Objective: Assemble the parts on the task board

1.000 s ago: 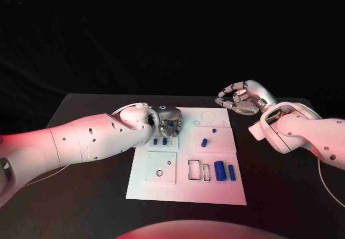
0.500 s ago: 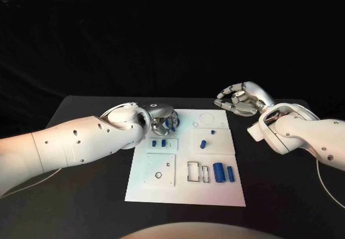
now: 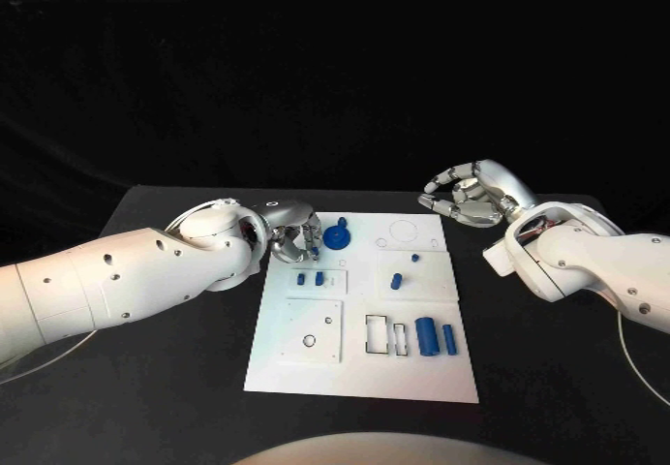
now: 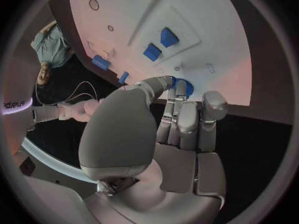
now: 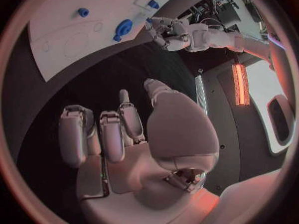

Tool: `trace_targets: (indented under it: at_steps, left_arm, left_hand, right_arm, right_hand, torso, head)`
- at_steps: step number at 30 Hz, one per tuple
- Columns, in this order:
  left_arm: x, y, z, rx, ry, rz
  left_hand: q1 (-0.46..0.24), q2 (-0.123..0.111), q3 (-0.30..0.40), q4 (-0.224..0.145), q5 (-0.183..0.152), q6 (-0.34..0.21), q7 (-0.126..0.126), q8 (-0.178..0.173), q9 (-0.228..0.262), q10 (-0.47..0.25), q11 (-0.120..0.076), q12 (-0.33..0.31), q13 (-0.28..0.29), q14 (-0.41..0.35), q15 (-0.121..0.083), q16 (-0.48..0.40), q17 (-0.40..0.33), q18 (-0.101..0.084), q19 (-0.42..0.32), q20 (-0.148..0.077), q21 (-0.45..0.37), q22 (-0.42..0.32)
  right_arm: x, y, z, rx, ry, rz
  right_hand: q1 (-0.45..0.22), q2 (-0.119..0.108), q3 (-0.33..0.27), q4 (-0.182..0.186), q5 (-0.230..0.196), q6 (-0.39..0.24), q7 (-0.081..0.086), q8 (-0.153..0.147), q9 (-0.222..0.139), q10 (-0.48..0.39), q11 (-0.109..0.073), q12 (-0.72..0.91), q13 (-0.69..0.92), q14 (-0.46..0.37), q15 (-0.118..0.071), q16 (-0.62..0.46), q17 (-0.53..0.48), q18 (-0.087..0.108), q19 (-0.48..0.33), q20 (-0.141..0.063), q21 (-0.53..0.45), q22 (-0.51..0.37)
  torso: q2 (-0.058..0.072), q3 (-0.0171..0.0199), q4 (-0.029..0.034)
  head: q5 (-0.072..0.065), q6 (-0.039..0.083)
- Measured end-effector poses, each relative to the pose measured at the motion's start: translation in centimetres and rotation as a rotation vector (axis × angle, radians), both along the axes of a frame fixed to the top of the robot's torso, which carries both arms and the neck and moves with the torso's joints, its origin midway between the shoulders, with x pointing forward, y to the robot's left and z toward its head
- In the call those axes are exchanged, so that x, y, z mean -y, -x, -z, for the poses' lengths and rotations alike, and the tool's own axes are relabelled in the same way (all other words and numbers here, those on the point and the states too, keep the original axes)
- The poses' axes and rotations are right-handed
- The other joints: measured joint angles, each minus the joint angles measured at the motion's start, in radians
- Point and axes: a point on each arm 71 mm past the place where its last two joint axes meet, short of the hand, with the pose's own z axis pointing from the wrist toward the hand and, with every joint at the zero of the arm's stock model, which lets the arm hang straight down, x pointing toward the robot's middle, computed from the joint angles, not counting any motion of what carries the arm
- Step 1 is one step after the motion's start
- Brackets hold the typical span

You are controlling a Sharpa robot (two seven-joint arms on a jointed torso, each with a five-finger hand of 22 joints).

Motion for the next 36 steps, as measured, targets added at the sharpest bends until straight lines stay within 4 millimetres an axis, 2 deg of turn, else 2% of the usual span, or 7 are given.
trace_targets:
  at_steps: [12,21,29,36]
  left_arm:
    - [-0.72,-0.30,0.55,-0.028,-0.015,-0.027]
    - [-0.42,-0.30,0.74,-0.037,-0.017,-0.026]
    - [0.04,-0.32,0.89,-0.041,-0.015,-0.022]
    - [0.20,-0.42,1.01,-0.046,-0.018,-0.022]
  left_hand:
    - [0.000,0.000,0.000,0.000,0.000,0.000,0.000,-0.001,0.000,0.000,0.000,-0.004,-0.001,0.000,0.000,0.000,-0.004,0.000,0.000,0.000,0.000,-0.001]
    - [0.000,0.000,0.000,0.000,0.000,0.000,0.000,-0.002,-0.002,0.000,0.000,-0.004,-0.001,0.000,0.000,0.000,-0.006,0.000,0.000,0.000,0.000,-0.001]
    - [0.000,0.000,0.000,0.000,0.000,-0.001,0.000,-0.002,-0.003,0.000,0.000,-0.004,-0.001,0.000,0.000,0.000,-0.006,0.000,0.000,0.000,0.000,-0.001]
    - [0.000,0.000,0.000,0.000,0.000,-0.001,0.000,-0.002,-0.003,0.000,0.000,-0.009,-0.001,0.000,0.000,0.000,-0.010,0.000,0.000,0.000,0.000,-0.005]
  right_arm:
    - [-0.04,0.02,0.08,-0.002,0.000,-0.001]
    - [-0.09,0.04,0.10,-0.002,0.000,-0.002]
    - [-0.14,0.04,0.10,-0.002,0.000,-0.003]
    - [-0.17,0.05,0.09,-0.002,-0.001,-0.004]
  right_hand:
    - [0.000,0.000,0.000,0.000,0.000,0.000,0.000,0.000,0.000,0.000,0.000,0.000,0.000,0.000,0.000,0.000,0.000,0.000,0.000,0.000,0.000,0.000]
    - [0.000,0.000,0.000,0.000,0.000,0.000,0.000,0.000,0.000,0.000,0.000,0.000,0.000,0.000,0.000,0.000,0.000,0.000,0.000,0.000,0.000,0.000]
    - [0.000,0.000,0.000,0.000,0.000,0.000,0.000,0.000,0.000,0.000,0.000,0.000,0.001,0.000,0.000,0.000,0.000,0.000,0.000,0.000,0.000,0.000]
    - [0.000,0.000,0.000,0.000,0.000,0.000,0.000,0.000,0.000,0.000,0.000,0.000,0.001,0.000,0.000,0.000,0.000,0.000,0.000,0.000,0.000,0.000]
  torso:
    - [0.002,0.0000,-0.0022]
    - [0.001,0.0017,-0.0030]
    - [0.001,0.0013,-0.0033]
    - [0.001,0.0012,-0.0028]
  head:
    - [0.005,-0.003]
    - [0.007,-0.006]
    - [0.007,-0.005]
    - [0.006,-0.010]
